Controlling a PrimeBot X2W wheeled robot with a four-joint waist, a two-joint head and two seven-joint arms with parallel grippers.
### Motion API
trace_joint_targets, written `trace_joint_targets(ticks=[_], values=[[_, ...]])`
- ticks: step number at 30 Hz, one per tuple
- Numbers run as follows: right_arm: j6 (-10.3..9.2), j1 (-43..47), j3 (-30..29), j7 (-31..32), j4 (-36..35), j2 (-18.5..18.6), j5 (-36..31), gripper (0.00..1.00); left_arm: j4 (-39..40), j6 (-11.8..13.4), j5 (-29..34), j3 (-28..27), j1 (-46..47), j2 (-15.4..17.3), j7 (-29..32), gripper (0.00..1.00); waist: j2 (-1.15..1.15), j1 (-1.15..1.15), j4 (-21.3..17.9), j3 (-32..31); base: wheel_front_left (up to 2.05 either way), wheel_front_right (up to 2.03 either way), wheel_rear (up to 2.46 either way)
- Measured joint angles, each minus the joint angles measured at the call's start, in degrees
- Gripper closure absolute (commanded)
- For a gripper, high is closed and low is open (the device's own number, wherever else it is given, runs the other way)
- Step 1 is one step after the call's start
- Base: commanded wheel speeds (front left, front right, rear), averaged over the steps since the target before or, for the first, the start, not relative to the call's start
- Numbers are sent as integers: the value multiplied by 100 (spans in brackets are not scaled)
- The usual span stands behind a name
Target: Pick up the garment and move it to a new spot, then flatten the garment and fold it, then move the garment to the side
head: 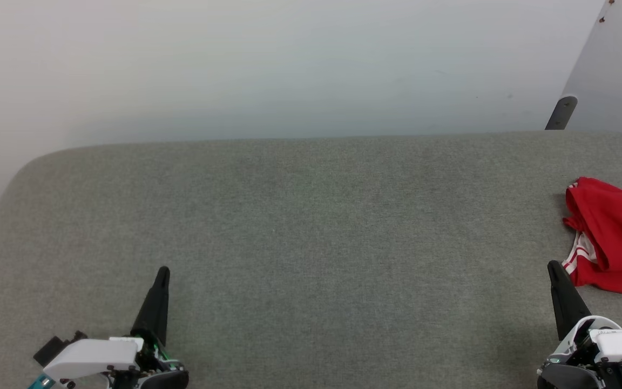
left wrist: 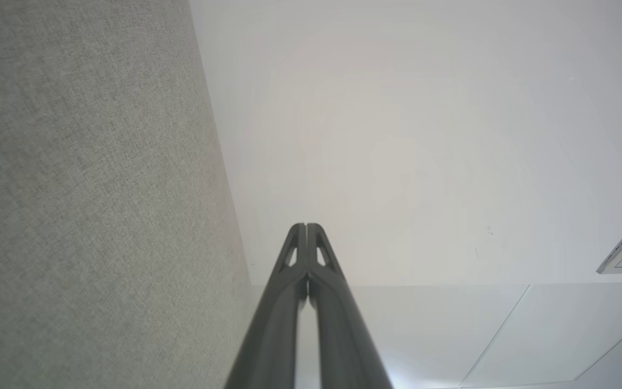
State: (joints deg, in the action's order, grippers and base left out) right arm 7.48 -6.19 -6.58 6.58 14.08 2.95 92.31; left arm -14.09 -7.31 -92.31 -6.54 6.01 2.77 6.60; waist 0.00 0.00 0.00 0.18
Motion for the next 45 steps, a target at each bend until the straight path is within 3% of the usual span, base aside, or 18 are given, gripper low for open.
trace_joint_targets(ticks=[45], values=[[0,0,0,0,0,0,0,100,1,0,0,1,0,0,0,100,0,0,0,0,0,0,0]])
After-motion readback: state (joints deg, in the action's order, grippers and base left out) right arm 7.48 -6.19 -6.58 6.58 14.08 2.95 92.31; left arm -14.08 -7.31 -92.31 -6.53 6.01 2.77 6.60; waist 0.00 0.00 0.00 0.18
